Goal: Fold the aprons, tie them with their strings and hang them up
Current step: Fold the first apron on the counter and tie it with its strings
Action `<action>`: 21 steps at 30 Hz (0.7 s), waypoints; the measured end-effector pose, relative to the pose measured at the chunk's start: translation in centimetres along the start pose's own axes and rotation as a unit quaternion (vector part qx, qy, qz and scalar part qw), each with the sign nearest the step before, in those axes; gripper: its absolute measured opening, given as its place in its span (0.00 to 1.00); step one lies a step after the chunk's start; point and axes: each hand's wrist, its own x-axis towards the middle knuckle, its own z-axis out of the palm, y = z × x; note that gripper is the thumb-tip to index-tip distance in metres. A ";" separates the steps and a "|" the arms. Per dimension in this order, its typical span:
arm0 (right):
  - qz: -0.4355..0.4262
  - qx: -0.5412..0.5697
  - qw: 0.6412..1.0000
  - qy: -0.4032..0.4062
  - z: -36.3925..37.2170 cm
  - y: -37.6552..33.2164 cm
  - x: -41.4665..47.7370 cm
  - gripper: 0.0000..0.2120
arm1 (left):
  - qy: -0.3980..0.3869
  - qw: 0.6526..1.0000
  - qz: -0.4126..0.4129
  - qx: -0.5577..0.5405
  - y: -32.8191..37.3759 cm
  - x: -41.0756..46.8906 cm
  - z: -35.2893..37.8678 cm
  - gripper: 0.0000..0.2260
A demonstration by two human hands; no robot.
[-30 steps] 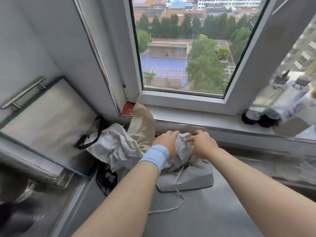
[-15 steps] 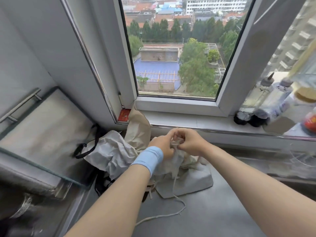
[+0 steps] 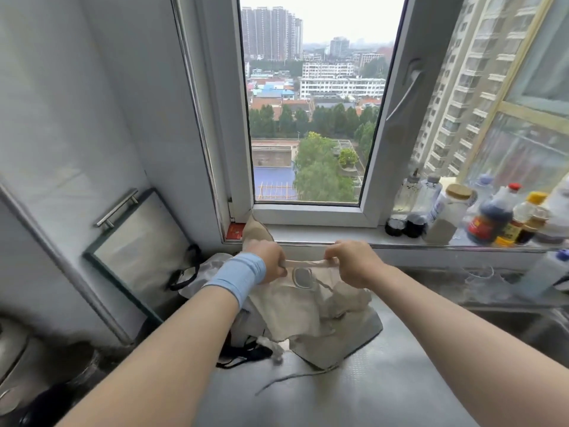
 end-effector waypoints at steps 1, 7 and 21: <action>0.026 -0.009 0.999 0.028 -0.2 0.1 -1.4 0.19 | 0.009 0.999 -0.005 -0.032 -0.2 -0.9 -0.3 0.12; 0.142 0.031 0.986 0.078 -1.7 -1.2 -5.8 0.11 | 0.035 0.997 -0.061 0.024 -0.2 -5.6 -2.8 0.08; -0.053 0.222 0.970 0.084 -7.6 -6.9 -10.9 0.21 | 0.126 0.989 0.028 -0.070 7.7 -11.6 -7.6 0.12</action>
